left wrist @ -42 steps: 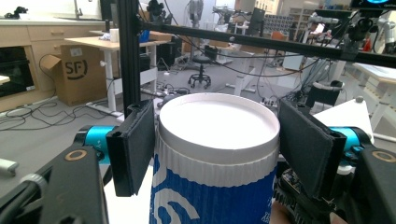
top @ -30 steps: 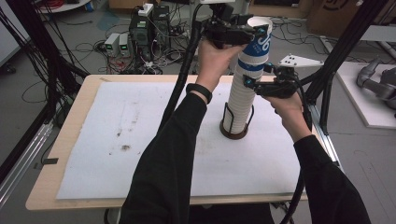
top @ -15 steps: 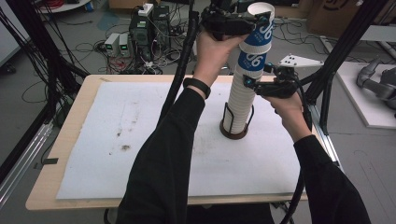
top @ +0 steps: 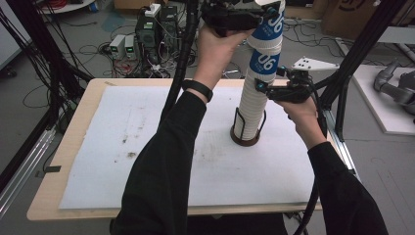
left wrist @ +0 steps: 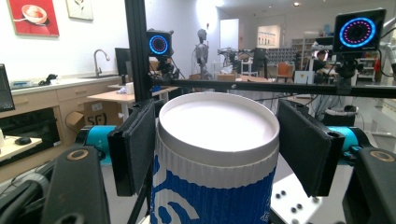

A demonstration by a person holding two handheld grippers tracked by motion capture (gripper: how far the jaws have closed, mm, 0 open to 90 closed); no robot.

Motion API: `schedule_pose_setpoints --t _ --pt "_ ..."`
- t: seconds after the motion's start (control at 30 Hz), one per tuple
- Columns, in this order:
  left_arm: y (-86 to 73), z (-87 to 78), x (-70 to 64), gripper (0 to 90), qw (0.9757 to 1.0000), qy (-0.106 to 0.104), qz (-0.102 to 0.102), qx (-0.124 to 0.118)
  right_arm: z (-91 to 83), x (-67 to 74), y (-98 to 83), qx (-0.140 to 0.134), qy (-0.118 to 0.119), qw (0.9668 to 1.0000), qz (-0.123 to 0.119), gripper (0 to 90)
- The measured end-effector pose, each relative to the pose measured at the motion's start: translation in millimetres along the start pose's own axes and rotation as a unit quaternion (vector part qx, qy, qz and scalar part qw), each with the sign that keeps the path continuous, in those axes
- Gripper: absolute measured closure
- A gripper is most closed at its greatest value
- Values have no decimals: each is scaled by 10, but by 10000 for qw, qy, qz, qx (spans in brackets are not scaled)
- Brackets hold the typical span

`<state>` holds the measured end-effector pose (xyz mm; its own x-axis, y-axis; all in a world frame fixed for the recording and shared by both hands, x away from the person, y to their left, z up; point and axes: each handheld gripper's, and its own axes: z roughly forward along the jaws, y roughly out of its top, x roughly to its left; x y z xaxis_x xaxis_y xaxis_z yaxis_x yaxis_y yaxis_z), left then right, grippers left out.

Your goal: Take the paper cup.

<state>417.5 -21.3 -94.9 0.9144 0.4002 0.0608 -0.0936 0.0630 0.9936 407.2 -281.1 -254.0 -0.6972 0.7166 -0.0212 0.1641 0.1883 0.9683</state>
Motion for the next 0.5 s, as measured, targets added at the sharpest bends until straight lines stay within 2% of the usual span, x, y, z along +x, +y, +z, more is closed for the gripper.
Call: schedule_pose_setpoints --t 0.17,0.27,0.5 --pt "54 -213 -69 306 9996 11 232 151 -1 4 0 10 0 10000 13 139" --pt "33 -362 -120 305 9992 38 329 215 -2 9 0 14 12 10000 6 139" --pt "-130 -705 -159 306 9993 87 254 274 0 15 -2 4 -16 10000 2 139"
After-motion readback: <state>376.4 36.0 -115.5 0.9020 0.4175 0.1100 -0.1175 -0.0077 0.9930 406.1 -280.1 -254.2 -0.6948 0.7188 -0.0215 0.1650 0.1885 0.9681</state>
